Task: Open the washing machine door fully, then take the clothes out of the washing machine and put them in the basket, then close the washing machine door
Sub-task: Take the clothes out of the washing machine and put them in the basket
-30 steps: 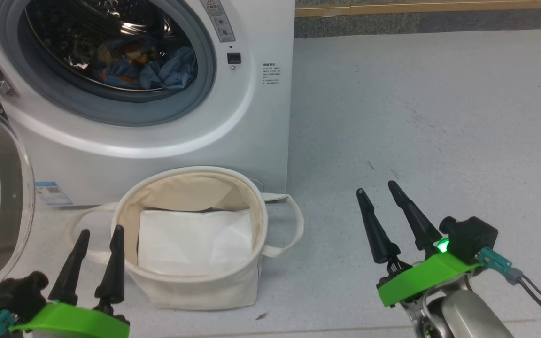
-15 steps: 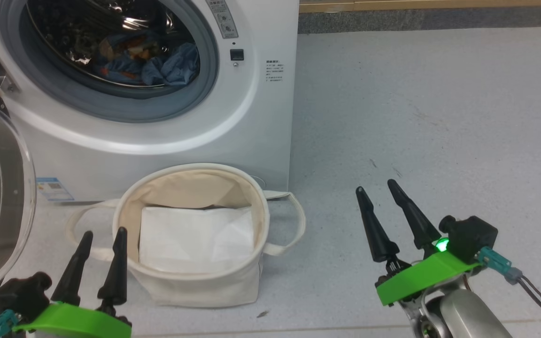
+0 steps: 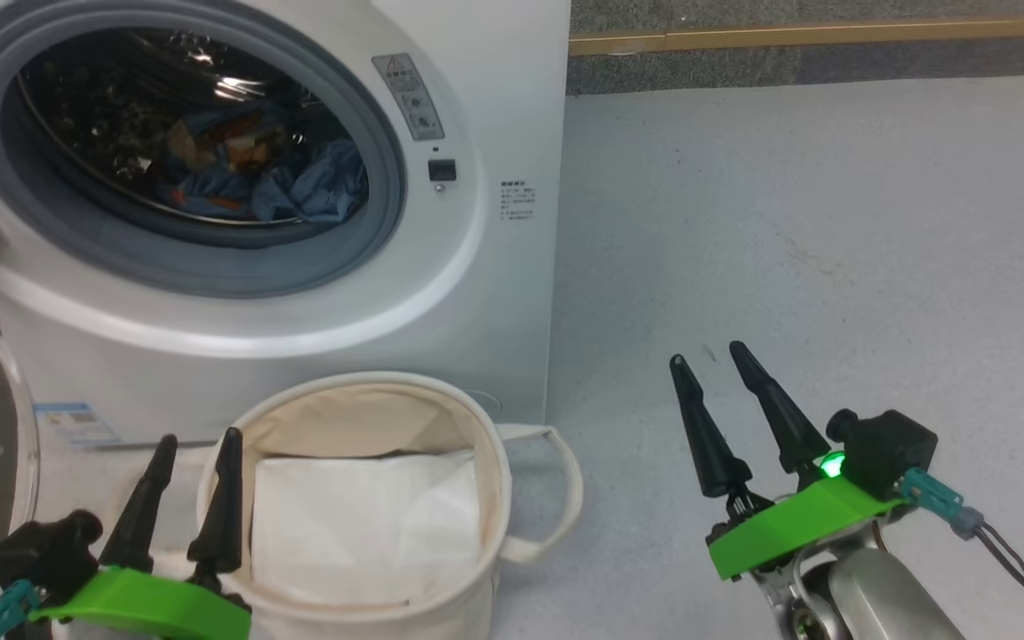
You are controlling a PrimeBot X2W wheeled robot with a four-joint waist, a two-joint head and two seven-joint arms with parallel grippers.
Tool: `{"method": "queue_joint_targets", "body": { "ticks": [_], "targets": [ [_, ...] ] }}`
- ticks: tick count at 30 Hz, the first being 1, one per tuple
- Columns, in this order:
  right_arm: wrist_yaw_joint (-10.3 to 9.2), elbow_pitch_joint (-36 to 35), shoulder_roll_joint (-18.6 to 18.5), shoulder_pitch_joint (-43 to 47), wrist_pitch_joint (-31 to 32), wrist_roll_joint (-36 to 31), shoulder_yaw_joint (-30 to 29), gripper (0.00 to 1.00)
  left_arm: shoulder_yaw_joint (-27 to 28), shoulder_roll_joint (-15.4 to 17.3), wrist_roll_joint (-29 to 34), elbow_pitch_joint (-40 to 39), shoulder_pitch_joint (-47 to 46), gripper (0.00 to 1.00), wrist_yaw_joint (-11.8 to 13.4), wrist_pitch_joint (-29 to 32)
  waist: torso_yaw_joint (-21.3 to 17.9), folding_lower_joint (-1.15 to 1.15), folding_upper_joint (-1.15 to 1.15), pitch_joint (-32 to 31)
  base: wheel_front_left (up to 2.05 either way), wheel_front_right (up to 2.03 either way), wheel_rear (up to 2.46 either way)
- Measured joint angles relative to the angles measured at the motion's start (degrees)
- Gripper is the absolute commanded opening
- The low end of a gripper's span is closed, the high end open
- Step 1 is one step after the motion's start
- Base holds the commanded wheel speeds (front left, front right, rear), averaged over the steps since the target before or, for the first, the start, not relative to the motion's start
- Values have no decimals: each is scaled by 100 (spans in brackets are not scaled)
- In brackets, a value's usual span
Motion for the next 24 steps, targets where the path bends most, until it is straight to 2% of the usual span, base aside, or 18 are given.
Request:
{"method": "queue_joint_targets", "body": {
  "ticks": [8,20,24],
  "targets": [
    [0,13,21,-18,-41,0,1,100,-68,-10,49,36,-121,100,8,-26,-13,0,0,11,68,-68,0],
    [0,16,30,-18,-41,0,4,100,-53,-94,51,23,-175,100,169,-129,8,0,0,112,1,-1,0],
    [0,14,31,-18,-41,0,51,100,-119,-100,220,66,-300,100,215,-177,9,0,0,187,0,0,0]
  ]
}}
